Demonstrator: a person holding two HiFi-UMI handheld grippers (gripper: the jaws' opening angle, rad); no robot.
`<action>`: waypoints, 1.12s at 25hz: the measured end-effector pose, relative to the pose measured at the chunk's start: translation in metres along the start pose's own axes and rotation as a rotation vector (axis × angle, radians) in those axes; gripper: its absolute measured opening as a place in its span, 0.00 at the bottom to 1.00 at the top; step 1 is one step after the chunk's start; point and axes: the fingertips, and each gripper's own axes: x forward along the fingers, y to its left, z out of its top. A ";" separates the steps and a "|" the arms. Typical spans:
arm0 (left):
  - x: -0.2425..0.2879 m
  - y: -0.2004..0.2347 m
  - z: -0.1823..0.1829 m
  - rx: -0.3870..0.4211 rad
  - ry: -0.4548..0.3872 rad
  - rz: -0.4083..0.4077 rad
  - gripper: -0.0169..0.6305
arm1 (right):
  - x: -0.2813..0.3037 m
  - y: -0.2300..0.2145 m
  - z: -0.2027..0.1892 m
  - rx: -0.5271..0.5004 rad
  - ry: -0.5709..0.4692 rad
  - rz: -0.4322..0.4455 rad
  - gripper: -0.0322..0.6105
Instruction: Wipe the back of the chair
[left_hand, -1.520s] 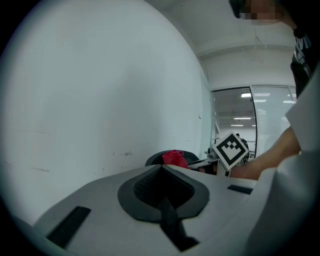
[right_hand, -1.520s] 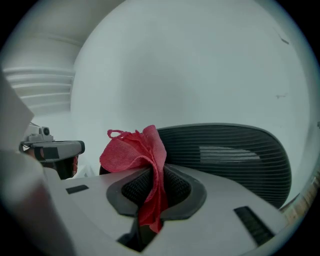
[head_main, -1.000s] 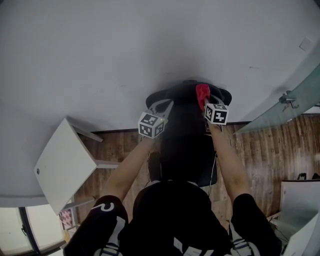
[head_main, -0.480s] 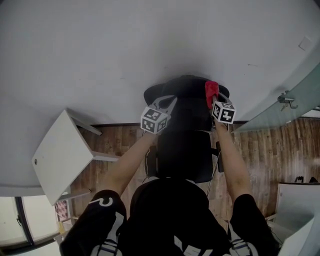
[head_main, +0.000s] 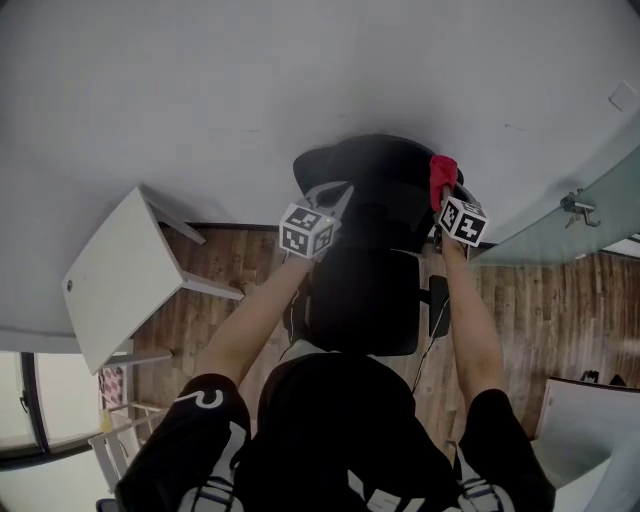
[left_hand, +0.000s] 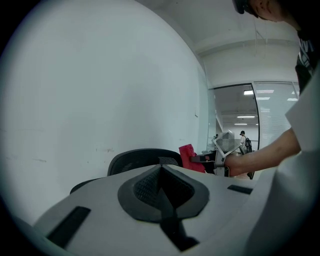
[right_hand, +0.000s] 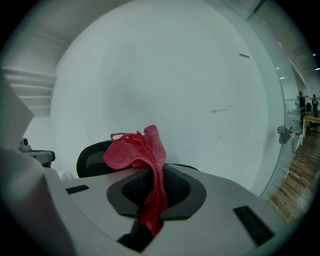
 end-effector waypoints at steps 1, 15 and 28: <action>-0.003 0.000 0.001 -0.003 -0.003 0.010 0.06 | -0.003 0.000 0.001 0.002 -0.004 -0.005 0.15; -0.080 0.070 -0.020 -0.054 -0.005 0.133 0.06 | 0.004 0.170 0.015 -0.035 -0.052 0.255 0.15; -0.143 0.168 -0.048 -0.072 0.031 0.031 0.06 | 0.043 0.329 -0.036 -0.017 -0.034 0.319 0.14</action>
